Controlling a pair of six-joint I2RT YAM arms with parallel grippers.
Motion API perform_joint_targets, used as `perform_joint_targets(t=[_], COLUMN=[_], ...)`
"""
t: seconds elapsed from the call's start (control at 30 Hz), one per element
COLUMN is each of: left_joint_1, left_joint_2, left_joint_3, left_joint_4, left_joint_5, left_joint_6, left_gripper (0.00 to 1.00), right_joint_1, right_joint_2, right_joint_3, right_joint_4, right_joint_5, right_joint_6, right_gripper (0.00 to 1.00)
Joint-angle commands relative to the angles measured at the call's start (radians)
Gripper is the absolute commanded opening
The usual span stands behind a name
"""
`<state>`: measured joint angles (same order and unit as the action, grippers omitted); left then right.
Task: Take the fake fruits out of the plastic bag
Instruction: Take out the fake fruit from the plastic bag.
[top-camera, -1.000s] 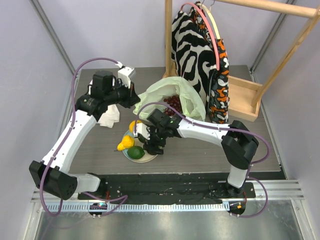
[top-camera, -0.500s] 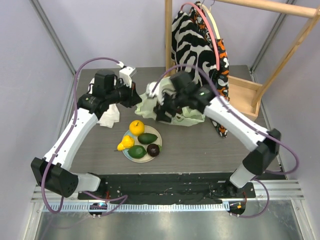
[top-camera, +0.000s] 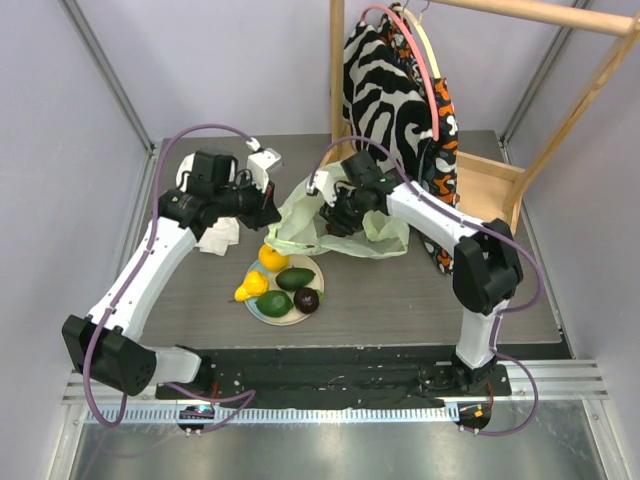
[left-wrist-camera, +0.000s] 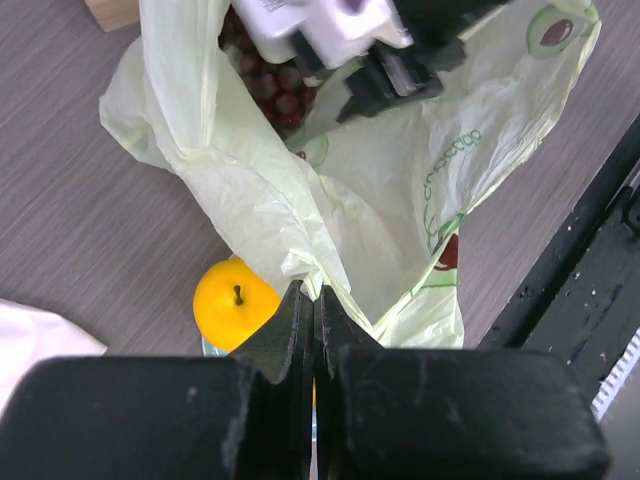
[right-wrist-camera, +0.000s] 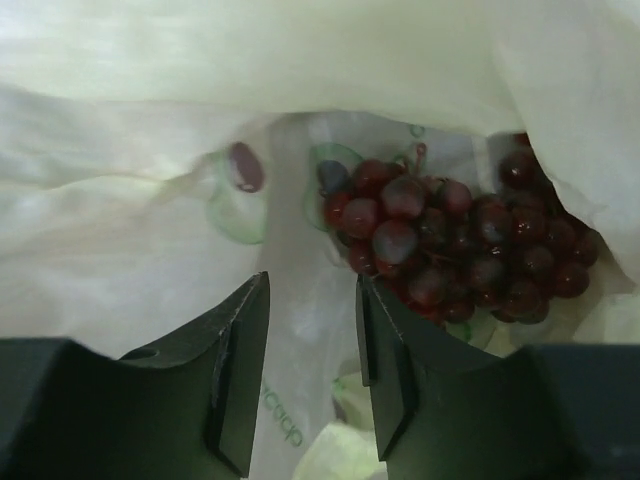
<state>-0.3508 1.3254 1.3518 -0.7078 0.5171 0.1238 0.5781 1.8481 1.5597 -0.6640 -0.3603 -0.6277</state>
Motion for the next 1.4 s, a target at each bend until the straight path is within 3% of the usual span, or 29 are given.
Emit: perform_joint_targets(t=[0.0,0.27,0.43,0.53,0.57,0.7,0.73,0.9,1.2,1.37], left_joint_1=[0.006,0.007,0.006,0.007,0.007,0.006,0.007,0.007,0.006,0.006], left_joint_2=[-0.035,-0.040,-0.032,-0.028,-0.026,-0.022,-0.022,0.006,0.055,0.124], left_joint_3=[-0.025,-0.040,-0.026,-0.023,-0.023,-0.026,-0.029,-0.011,0.018,0.079], left_joint_4=[-0.050,-0.068,-0.067,-0.062,-0.061,-0.039,-0.032,0.036,0.096,0.126], left_joint_5=[0.020,0.014,0.014,0.012,0.014,0.012,-0.003,-0.045,-0.098,-0.181], left_joint_6=[0.073,0.080,0.077,0.074,0.073,0.048,0.037,-0.021,-0.095,-0.110], left_gripper=[0.00,0.00,0.00,0.00,0.00,0.00,0.00,0.00,0.00,0.00], right_joint_1=[-0.003,-0.020,-0.021,-0.020,-0.020,-0.021,-0.021,-0.018,-0.015,-0.014], right_joint_2=[-0.017,0.112,0.209,0.244,0.235,0.136,0.108,-0.071,-0.256,-0.326], right_joint_3=[-0.042,-0.038,-0.003,0.016,0.017,0.007,0.011,0.040,0.083,0.178], right_joint_4=[0.240,0.320,0.301,0.310,0.314,0.304,0.287,0.138,0.081,0.004], right_joint_5=[0.196,0.331,0.423,0.526,0.537,0.436,0.398,0.083,-0.006,-0.167], right_joint_6=[0.034,0.003,-0.023,-0.027,-0.027,-0.026,-0.021,0.043,0.224,0.238], right_gripper=[0.48,0.63,0.64,0.54,0.40,0.05,0.02,0.01,0.01,0.01])
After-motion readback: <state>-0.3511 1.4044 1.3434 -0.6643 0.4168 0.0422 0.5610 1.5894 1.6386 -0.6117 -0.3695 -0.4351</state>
